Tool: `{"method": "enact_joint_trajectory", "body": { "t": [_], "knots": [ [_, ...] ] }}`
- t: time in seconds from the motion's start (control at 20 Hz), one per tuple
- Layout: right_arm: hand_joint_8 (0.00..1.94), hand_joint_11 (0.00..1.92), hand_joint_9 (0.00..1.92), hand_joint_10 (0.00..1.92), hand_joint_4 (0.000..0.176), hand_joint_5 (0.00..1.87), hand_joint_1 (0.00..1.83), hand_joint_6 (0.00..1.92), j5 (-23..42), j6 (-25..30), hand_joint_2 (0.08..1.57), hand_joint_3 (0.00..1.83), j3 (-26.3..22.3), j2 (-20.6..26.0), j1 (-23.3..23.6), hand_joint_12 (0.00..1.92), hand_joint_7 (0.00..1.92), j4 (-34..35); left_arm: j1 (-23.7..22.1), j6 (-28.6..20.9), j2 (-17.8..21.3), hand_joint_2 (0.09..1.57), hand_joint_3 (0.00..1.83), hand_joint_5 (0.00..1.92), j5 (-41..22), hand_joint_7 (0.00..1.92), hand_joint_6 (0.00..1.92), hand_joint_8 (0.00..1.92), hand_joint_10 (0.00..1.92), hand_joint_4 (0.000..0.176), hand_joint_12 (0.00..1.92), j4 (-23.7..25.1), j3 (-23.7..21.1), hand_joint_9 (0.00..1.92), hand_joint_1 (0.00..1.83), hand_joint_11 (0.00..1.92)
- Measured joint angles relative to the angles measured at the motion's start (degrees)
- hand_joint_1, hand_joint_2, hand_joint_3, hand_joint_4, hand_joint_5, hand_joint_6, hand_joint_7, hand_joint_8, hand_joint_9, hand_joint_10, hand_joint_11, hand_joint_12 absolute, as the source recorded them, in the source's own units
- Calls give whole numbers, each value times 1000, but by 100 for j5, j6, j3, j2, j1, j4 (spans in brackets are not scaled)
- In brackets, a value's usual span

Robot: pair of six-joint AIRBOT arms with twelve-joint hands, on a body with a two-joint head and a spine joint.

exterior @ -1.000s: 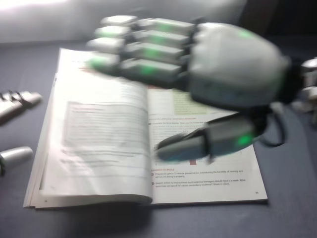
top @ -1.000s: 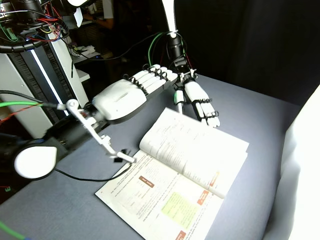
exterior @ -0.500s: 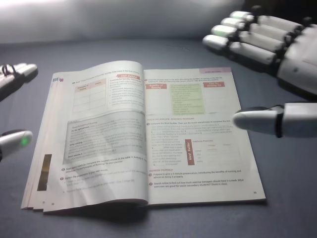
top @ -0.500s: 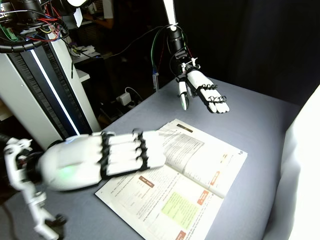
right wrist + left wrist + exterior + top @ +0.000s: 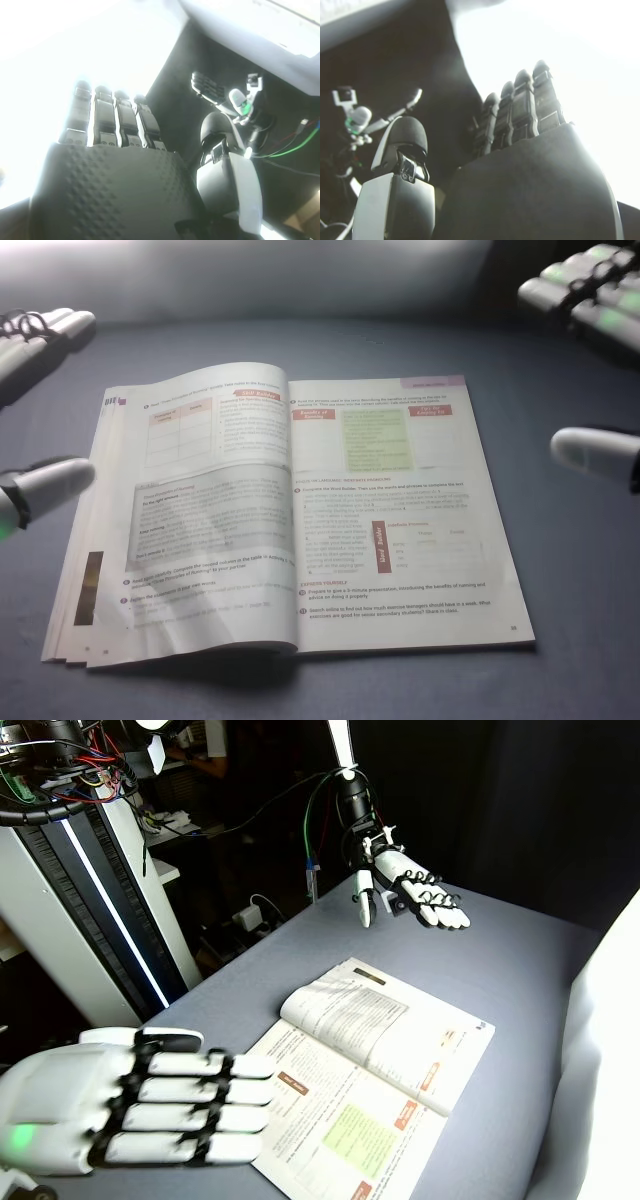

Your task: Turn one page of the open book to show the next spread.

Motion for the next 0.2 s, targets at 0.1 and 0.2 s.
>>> {"method": "enact_joint_trajectory", "body": {
  "t": [0.1, 0.2],
  "knots": [
    [0, 0, 0, 0, 71, 0, 134, 0, 219, -2, 1264, 1, -31, 61, -48, 0, 0, 22, -46, 0, -33, 1328, 2, 0, -22, 0, 0, 0, 0, 0, 0, -11, 22, 0, 287, 0],
    [0, 8, 0, 0, 112, 0, 138, 0, 400, 0, 1228, 0, -87, 114, -83, 4, 0, -9, -42, 2, -33, 1310, 0, 0, -98, 0, 0, 0, 0, 5, 0, -111, 28, 0, 242, 0]
  ]
}}
